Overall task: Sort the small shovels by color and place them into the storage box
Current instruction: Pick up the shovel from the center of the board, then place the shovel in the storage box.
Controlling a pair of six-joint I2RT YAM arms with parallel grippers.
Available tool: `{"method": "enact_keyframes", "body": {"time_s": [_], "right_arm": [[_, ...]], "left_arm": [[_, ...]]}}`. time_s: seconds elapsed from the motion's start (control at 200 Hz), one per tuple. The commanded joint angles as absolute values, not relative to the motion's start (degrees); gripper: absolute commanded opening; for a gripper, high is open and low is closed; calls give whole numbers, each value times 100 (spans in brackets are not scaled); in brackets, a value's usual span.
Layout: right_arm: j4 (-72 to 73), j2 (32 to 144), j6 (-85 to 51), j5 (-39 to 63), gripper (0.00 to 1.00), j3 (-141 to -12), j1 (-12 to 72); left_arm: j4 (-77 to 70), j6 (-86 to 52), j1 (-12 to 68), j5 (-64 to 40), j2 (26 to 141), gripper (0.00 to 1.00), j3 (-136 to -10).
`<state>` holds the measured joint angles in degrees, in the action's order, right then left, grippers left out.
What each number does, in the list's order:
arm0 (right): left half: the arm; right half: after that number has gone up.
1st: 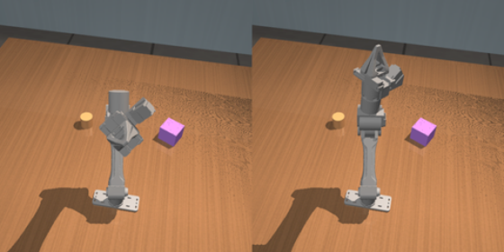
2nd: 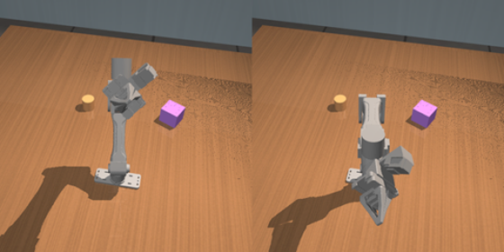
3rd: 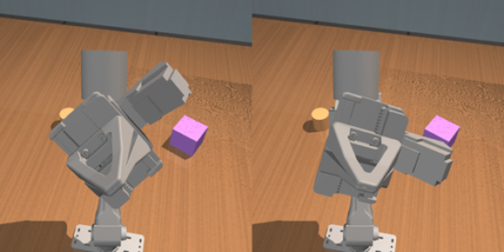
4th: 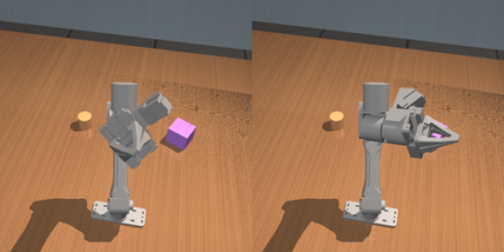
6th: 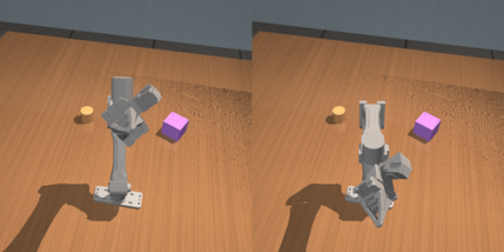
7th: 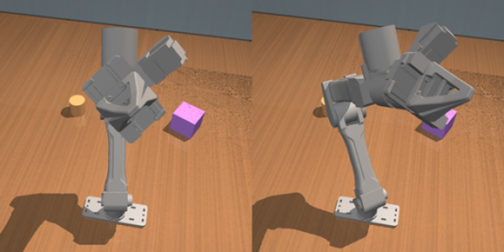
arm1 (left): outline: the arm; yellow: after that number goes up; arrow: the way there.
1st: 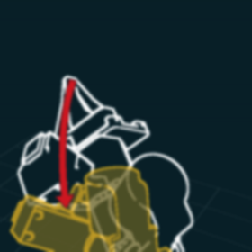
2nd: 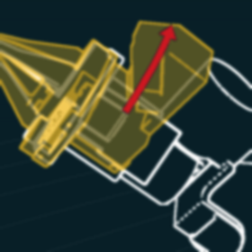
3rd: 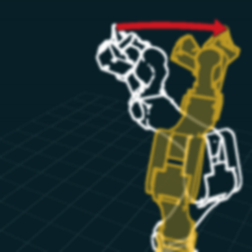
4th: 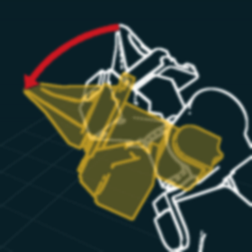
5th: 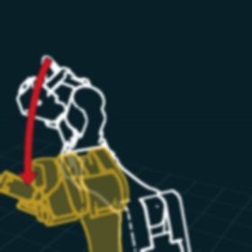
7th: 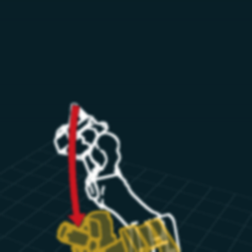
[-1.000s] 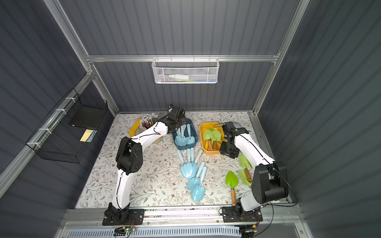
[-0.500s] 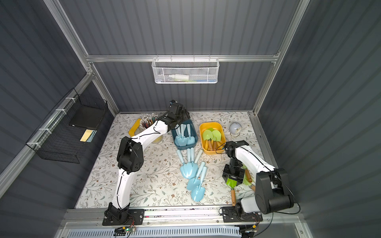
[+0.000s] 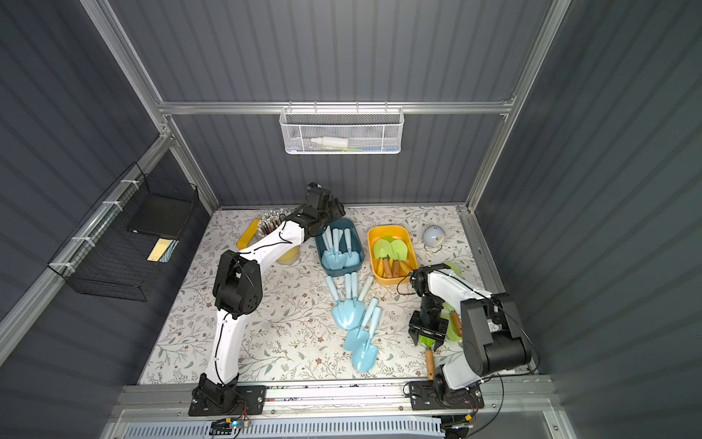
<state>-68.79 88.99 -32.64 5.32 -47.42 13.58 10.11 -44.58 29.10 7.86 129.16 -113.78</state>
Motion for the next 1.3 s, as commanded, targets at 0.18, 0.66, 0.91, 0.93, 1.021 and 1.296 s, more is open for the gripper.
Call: {"method": "enact_keyframes", "body": {"time_s": [0.18,0.66,0.91,0.93,1.021,1.296], "right_arm": [[-6045,9455,-3629,682,53,-4439,1345],[-5560,9533,-3855,600,1,-5165,1336],[-6242,9040,-3921,-422,0,-6310,1354],[-6299,9035,-3920,-490,1,-6443,1354],[-6544,9132,-3830,-734,1,-7211,1369],[-6811,10477,-2839,-1364,4,-10251,1733]], "left_arm": [[791,-4321,2857,1007,12933,71,-11670],[1018,-4216,2672,971,12946,71,-11712],[1028,-4215,2647,744,12971,71,-11536],[1035,-4215,2646,731,12979,71,-11524],[1057,-4228,2646,706,12982,71,-11421],[1087,-4281,2645,788,12790,72,-10930]]}}
